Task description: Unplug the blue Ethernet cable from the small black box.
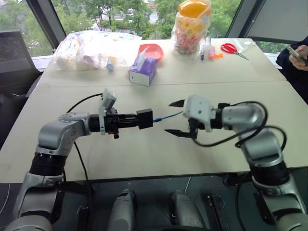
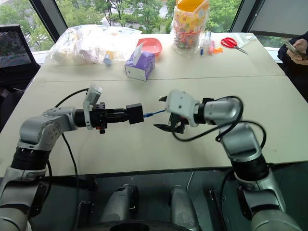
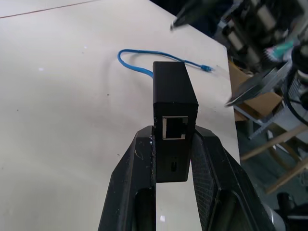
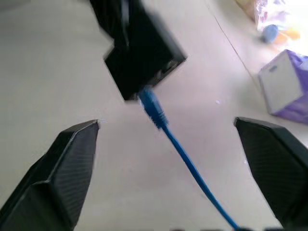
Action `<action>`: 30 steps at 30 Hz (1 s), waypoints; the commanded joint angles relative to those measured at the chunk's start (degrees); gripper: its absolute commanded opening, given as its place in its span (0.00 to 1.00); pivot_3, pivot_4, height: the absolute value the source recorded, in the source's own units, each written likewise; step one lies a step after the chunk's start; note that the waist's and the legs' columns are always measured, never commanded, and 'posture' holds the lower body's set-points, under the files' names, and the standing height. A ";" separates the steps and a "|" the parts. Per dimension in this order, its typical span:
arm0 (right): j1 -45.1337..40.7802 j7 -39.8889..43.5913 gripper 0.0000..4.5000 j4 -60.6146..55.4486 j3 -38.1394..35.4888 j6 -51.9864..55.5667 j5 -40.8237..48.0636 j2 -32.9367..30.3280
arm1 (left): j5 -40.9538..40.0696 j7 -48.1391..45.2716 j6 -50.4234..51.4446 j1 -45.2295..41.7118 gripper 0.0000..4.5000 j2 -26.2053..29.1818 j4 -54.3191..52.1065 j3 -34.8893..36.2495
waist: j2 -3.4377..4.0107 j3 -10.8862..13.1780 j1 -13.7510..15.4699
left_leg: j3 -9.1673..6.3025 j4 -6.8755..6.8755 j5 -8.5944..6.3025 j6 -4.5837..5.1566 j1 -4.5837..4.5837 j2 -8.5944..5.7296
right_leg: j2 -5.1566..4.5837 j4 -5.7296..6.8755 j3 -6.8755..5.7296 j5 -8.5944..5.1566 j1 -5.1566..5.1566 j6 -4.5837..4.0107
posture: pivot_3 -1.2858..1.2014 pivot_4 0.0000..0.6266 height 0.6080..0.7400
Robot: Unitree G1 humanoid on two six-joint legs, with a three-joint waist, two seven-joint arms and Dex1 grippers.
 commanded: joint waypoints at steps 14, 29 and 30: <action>-13.85 -4.90 0.99 17.97 0.40 24.90 19.72 4.56 | 1.47 -8.95 -5.63 -2.17 0.10 3.43 0.54 0.60 | 0.00 0.00 0.03 | 0.05 -0.01 -0.04 0.07 -0.35 -0.01 | -0.02 0.00 0.00 0.02 -0.34 0.01 | 0.52 0.24 0.96; -14.25 -5.75 0.63 19.29 8.05 21.53 21.09 5.48 | 1.74 -8.69 -5.86 -2.67 0.10 2.87 1.11 1.01 | 0.00 0.00 -0.03 | 0.05 0.03 -0.04 0.08 -0.42 -0.01 | 0.01 0.03 0.00 0.03 -0.39 0.03 | 0.52 0.24 0.96; -14.32 -5.79 0.63 19.32 8.15 21.54 21.21 5.51 | 1.69 -8.69 -5.84 -2.61 0.10 2.88 1.03 1.04 | 0.00 0.00 -0.03 | 0.05 0.03 -0.04 0.08 -0.42 -0.01 | 0.01 0.03 0.00 0.03 -0.39 0.03 | 0.52 0.24 0.96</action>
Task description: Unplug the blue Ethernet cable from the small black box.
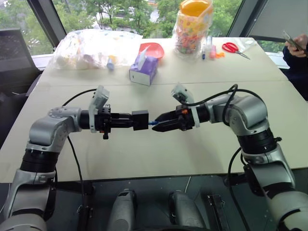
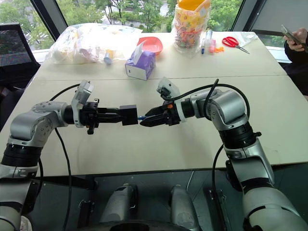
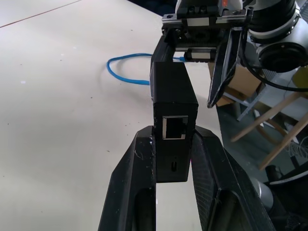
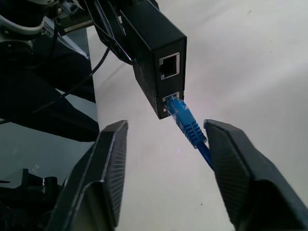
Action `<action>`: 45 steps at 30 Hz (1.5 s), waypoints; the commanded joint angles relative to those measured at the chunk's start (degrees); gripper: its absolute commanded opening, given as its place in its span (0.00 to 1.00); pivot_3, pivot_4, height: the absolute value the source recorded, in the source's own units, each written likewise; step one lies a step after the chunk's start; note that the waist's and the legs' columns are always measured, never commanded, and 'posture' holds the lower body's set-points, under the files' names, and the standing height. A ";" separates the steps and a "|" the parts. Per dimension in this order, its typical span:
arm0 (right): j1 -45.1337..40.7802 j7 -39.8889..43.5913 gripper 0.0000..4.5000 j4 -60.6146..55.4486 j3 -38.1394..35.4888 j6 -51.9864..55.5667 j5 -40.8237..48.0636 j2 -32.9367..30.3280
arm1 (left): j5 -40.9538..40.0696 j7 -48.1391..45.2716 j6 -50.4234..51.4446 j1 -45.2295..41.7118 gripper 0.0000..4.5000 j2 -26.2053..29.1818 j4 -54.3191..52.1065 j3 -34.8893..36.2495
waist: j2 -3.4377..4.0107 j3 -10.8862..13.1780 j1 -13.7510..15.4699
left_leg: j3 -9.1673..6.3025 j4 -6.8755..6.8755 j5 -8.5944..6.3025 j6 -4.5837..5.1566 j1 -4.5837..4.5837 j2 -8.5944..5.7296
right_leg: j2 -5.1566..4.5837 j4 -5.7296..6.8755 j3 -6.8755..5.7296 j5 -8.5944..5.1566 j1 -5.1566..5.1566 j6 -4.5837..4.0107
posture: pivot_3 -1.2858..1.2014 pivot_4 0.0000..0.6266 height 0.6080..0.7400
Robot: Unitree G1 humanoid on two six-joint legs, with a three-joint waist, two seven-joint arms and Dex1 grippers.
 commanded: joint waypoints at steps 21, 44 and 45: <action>-3.28 0.60 0.02 0.10 2.82 -2.18 1.39 0.52 | 0.02 -0.05 -1.20 -0.01 0.10 0.09 -2.79 0.77 | 0.00 0.00 -0.01 | 0.00 0.00 0.00 0.00 0.00 0.00 | 0.00 0.03 0.00 0.00 0.00 0.00 | 0.52 0.24 0.96; -0.92 1.26 0.28 -1.41 5.55 -12.70 -2.41 -1.26 | 0.08 0.42 -1.09 -0.60 0.10 -0.39 -2.68 0.68 | 0.00 0.00 0.01 | 0.00 0.02 0.00 0.00 0.00 0.00 | 0.01 0.04 0.00 0.00 -0.01 0.02 | 0.52 0.24 0.96; -0.96 1.38 0.28 -1.39 5.64 -12.48 -2.38 -1.31 | 0.07 0.43 -1.09 -0.56 0.10 -0.38 -2.72 0.71 | 0.00 0.00 0.01 | 0.00 0.02 0.00 0.00 0.00 0.00 | 0.01 0.04 0.00 0.00 0.00 0.02 | 0.52 0.24 0.96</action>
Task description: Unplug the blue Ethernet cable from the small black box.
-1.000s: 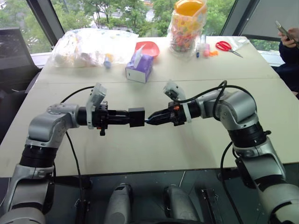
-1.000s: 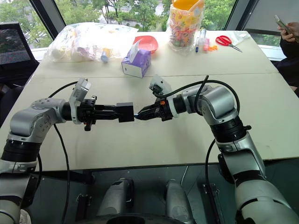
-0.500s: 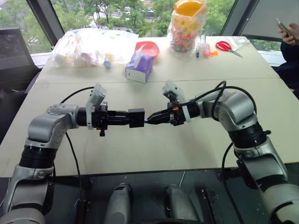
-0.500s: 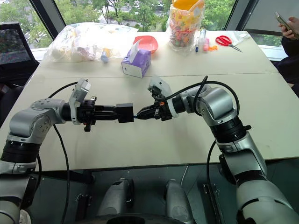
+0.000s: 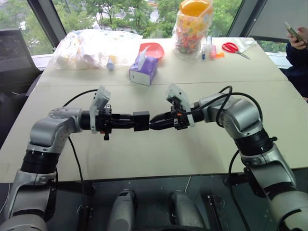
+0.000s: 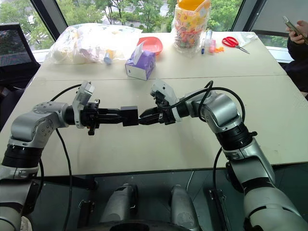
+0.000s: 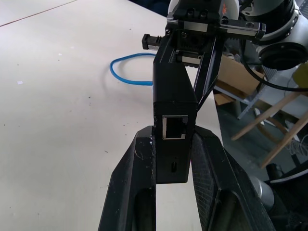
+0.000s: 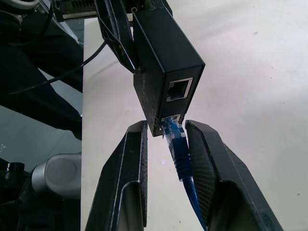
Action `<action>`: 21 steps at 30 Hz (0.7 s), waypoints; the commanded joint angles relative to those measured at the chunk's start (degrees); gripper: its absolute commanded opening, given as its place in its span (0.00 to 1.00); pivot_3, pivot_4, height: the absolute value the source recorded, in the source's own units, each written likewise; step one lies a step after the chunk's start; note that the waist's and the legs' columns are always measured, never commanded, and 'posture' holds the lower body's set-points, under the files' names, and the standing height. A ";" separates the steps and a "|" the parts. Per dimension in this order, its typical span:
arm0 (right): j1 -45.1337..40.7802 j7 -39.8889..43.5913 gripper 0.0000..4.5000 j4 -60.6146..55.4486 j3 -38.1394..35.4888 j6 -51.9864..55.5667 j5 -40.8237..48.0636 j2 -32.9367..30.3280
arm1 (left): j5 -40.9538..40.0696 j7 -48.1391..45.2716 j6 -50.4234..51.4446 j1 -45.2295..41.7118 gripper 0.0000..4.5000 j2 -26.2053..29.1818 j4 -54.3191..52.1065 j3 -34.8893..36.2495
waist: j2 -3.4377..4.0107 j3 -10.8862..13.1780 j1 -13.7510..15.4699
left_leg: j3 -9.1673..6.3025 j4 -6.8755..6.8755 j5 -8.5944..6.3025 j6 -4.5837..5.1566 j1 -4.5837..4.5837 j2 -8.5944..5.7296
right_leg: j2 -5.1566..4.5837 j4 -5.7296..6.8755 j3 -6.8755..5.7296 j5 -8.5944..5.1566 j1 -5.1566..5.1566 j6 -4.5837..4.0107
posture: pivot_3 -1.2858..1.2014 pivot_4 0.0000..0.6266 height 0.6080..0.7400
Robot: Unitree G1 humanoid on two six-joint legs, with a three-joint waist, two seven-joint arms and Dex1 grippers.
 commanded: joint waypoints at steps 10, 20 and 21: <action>-0.76 1.21 0.28 -1.79 0.86 -0.23 0.15 -0.81 | -1.14 0.49 -0.37 -0.84 0.10 0.07 -2.23 1.39 | 0.00 0.00 0.01 | 0.00 0.00 0.00 0.00 0.00 0.00 | 0.00 0.00 0.00 0.00 0.00 0.00 | 0.52 0.24 0.96; -1.45 1.74 0.28 -1.38 0.63 0.16 0.33 -1.11 | -0.49 -0.36 -0.98 -0.43 0.10 0.75 -2.54 0.63 | 0.00 0.00 0.01 | 0.00 0.00 0.00 0.00 0.00 0.00 | 0.00 0.00 0.00 0.00 0.00 0.00 | 0.52 0.24 0.96; -1.50 1.77 0.28 -1.40 0.61 0.32 0.38 -1.15 | -0.25 -0.51 -1.22 -0.38 0.10 0.82 -2.50 0.49 | 0.00 0.00 0.00 | 0.00 0.00 0.00 0.00 0.00 0.00 | 0.00 0.00 0.00 0.00 0.00 0.00 | 0.52 0.24 0.96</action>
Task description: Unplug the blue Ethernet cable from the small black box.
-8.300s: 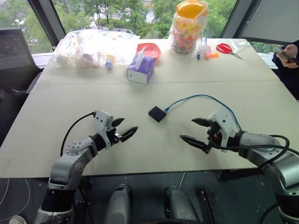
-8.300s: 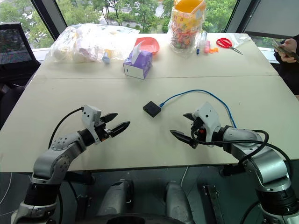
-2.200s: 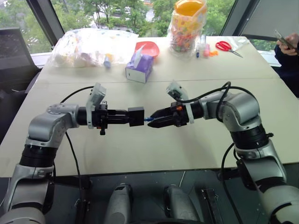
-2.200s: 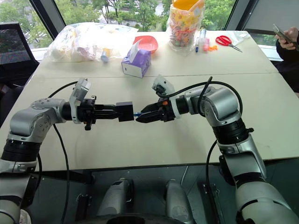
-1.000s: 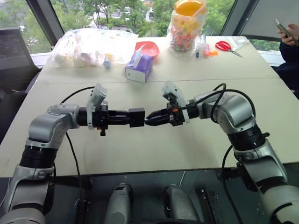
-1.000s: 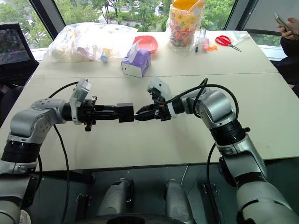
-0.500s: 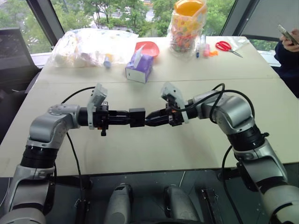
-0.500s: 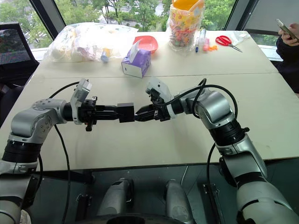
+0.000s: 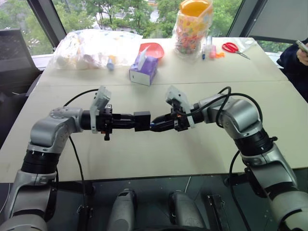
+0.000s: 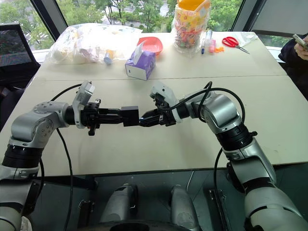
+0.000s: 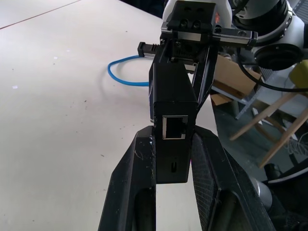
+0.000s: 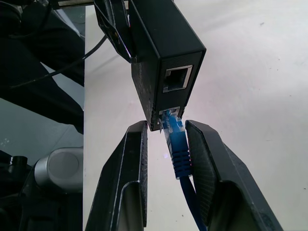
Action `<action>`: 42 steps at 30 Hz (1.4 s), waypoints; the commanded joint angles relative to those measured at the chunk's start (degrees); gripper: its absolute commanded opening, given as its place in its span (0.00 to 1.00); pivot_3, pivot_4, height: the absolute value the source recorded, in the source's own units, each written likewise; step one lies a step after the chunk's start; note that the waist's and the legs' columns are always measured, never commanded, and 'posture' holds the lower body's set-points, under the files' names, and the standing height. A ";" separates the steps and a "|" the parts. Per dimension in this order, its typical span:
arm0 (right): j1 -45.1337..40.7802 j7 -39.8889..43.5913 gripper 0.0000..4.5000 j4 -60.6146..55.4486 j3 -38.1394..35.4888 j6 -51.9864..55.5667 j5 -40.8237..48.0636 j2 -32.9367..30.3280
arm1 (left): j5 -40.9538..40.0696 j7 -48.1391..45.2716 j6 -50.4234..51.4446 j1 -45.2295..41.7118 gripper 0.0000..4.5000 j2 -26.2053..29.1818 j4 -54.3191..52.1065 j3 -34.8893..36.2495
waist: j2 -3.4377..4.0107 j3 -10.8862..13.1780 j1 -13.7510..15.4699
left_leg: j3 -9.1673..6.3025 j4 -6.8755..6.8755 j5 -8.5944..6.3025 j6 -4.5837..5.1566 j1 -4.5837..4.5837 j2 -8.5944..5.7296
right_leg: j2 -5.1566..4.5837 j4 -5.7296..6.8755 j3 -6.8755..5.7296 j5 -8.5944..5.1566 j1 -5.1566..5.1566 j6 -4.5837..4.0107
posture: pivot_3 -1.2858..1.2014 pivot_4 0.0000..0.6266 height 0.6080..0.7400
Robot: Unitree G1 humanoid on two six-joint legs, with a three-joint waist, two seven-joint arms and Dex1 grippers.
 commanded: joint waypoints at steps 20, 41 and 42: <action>-3.19 1.77 0.00 -0.97 -0.91 4.14 1.60 -0.04 | 1.04 -1.79 -2.28 -0.13 0.10 1.00 -1.79 0.10 | 0.00 0.00 0.02 | 0.00 0.00 0.00 0.00 0.00 0.00 | 0.00 0.00 0.00 0.00 0.00 -0.01 | 0.52 0.24 0.96; -2.70 1.77 0.58 -1.44 -0.12 2.43 1.07 -0.42 | 0.86 -1.73 -2.44 0.34 0.10 1.37 -1.92 0.52 | 0.00 0.00 0.01 | 0.00 0.01 0.00 0.00 0.00 0.00 | 0.00 0.01 0.00 0.00 0.00 0.00 | 0.52 0.24 0.96; -2.89 1.78 0.58 -1.22 -0.23 2.83 1.25 -0.33 | 0.83 -1.74 -2.41 0.38 0.10 1.38 -1.99 0.52 | 0.00 0.00 0.01 | 0.00 0.01 0.00 0.00 0.00 0.00 | 0.00 0.01 0.00 0.00 0.00 0.00 | 0.52 0.24 0.96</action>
